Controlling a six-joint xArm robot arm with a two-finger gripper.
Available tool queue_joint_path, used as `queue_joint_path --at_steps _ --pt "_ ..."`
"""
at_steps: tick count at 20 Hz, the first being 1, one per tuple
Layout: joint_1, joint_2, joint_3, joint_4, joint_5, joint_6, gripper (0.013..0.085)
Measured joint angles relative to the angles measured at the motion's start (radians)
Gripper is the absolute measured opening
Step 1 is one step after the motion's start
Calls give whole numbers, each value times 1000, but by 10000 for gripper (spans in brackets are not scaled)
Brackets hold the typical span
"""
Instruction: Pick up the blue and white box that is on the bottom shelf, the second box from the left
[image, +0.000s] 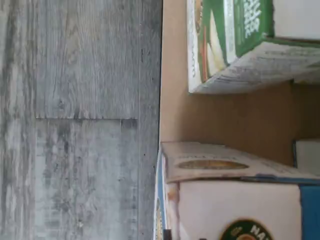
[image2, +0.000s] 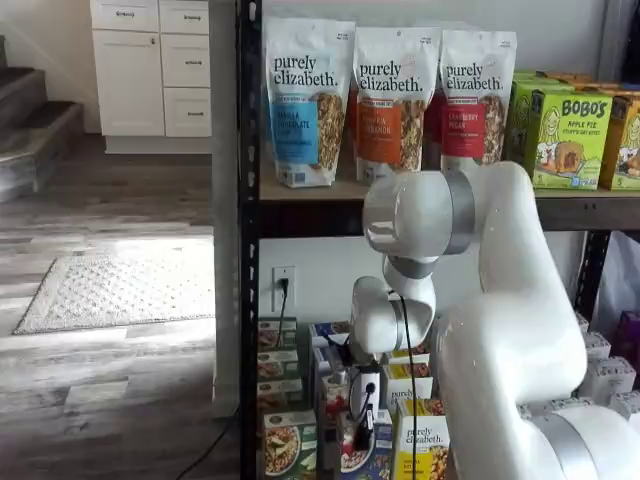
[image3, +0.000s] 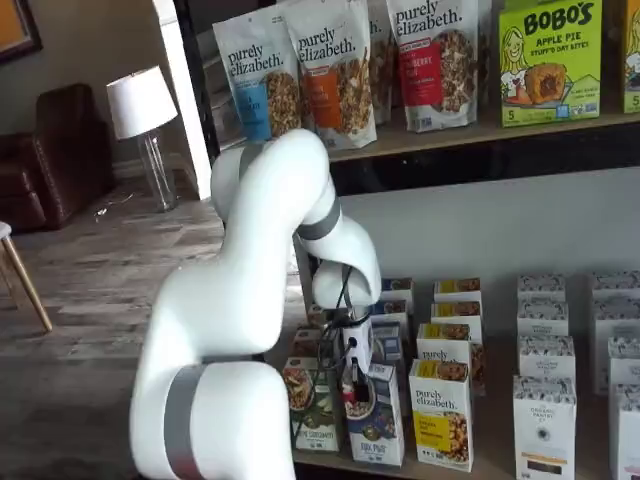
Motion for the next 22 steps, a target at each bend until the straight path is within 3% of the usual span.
queue_joint_path --at_steps 7,12,19,22 --pt "11 -84 122 26 -24 -13 490" --pt "27 -166 240 17 -59 10 490" --pt "50 -306 428 84 -115 -31 490" --pt "59 -360 493 71 -128 -10 490"
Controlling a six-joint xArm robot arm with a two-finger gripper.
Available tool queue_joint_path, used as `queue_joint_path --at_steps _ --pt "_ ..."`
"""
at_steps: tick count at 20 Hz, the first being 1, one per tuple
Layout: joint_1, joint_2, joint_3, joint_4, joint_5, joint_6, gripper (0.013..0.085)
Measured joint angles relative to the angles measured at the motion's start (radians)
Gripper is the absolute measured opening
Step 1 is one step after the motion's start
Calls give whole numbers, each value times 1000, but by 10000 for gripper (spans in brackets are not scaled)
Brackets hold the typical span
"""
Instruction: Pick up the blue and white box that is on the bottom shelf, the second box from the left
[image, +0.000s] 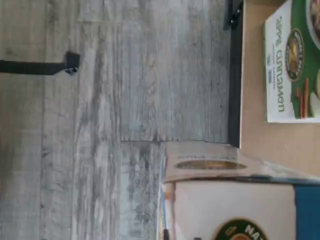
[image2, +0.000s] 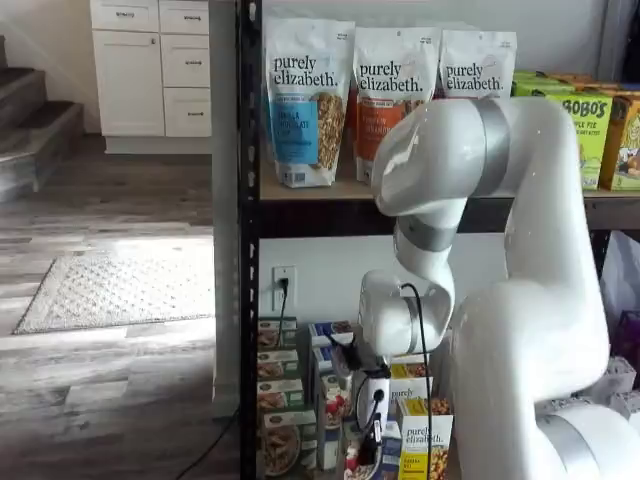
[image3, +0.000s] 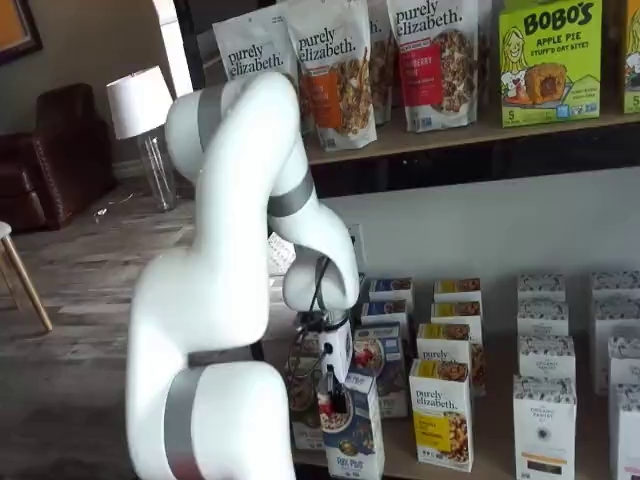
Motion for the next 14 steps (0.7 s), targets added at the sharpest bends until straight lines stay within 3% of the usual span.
queue_joint_path --at_steps 5,9,14 --pt "26 -138 132 -6 19 33 490" --pt "43 -228 203 -47 43 89 490" --pt "62 -329 250 -34 115 98 490"
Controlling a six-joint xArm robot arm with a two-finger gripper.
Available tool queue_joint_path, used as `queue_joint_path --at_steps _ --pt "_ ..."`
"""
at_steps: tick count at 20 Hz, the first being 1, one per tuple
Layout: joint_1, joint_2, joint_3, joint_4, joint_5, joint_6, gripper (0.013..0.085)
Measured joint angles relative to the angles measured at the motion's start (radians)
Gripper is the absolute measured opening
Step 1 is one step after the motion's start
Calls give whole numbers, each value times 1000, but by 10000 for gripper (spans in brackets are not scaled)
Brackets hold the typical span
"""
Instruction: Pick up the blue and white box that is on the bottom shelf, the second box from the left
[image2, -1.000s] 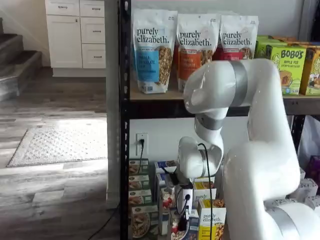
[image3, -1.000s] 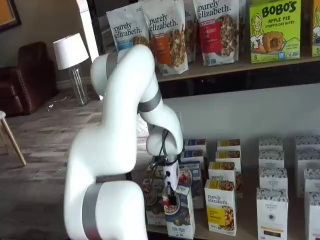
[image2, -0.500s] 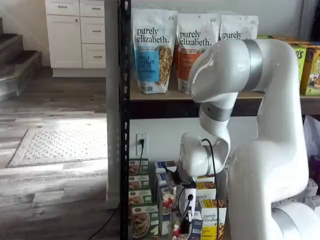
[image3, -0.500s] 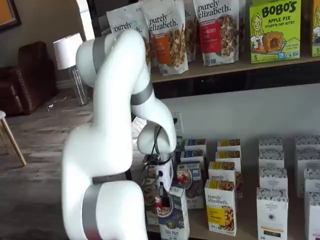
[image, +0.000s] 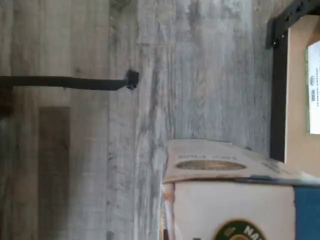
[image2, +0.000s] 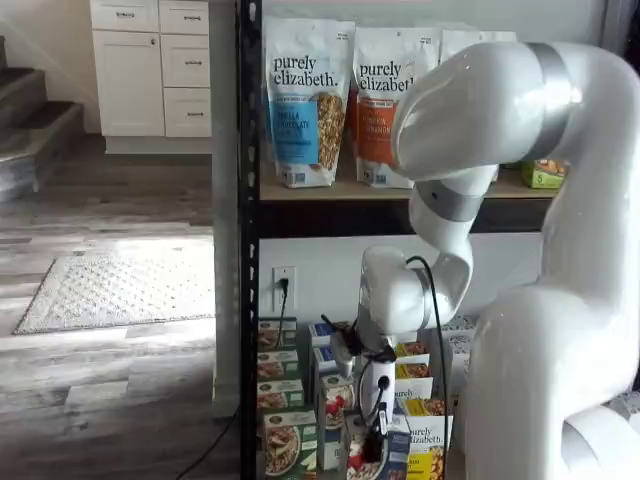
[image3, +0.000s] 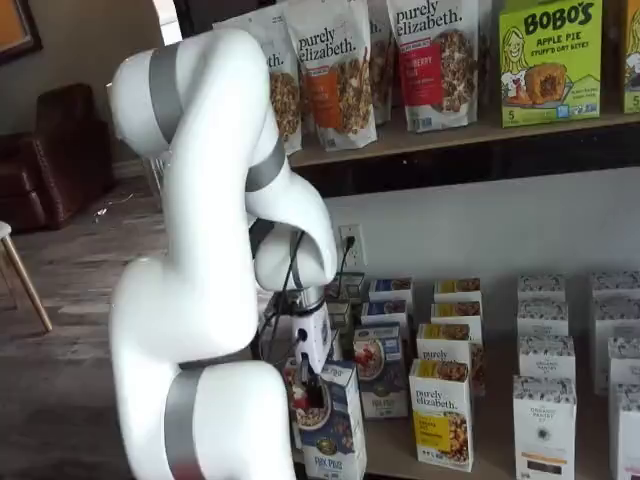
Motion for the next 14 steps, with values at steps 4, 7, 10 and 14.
queue_joint_path --at_steps 4,7,10,14 --pt "15 -83 21 -16 70 31 490" --pt "23 -148 30 -14 125 39 490" --pt "27 -205 34 -1 182 34 490" --pt "36 -305 49 1 257 44 490"
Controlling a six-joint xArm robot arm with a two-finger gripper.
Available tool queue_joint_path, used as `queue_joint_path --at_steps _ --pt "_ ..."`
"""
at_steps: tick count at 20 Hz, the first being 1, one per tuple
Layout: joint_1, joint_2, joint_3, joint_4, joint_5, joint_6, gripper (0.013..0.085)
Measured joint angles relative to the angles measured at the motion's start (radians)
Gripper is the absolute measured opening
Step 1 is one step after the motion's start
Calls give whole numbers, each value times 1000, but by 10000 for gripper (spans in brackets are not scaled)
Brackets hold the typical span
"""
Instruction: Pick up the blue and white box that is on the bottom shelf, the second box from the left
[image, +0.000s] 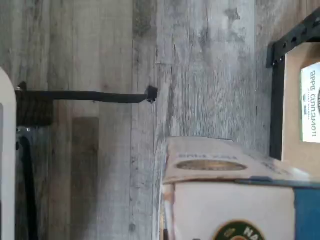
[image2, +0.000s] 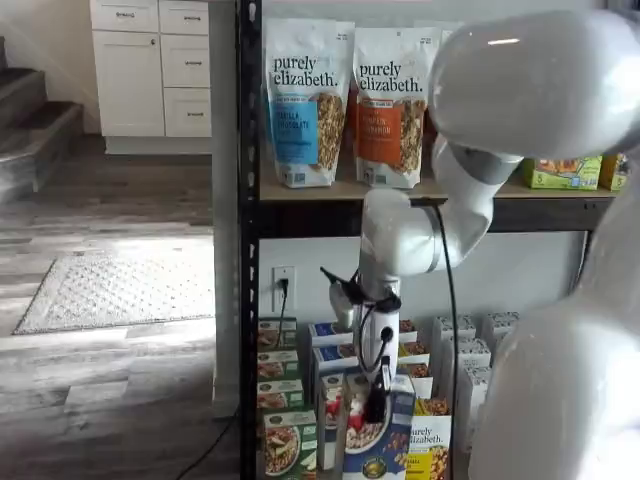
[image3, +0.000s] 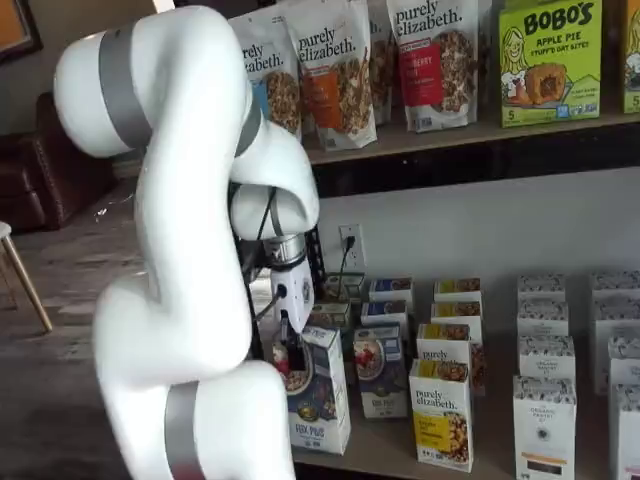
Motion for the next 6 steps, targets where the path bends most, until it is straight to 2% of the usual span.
queue_joint_path --at_steps 6 --pt "4 -152 19 -3 101 11 490"
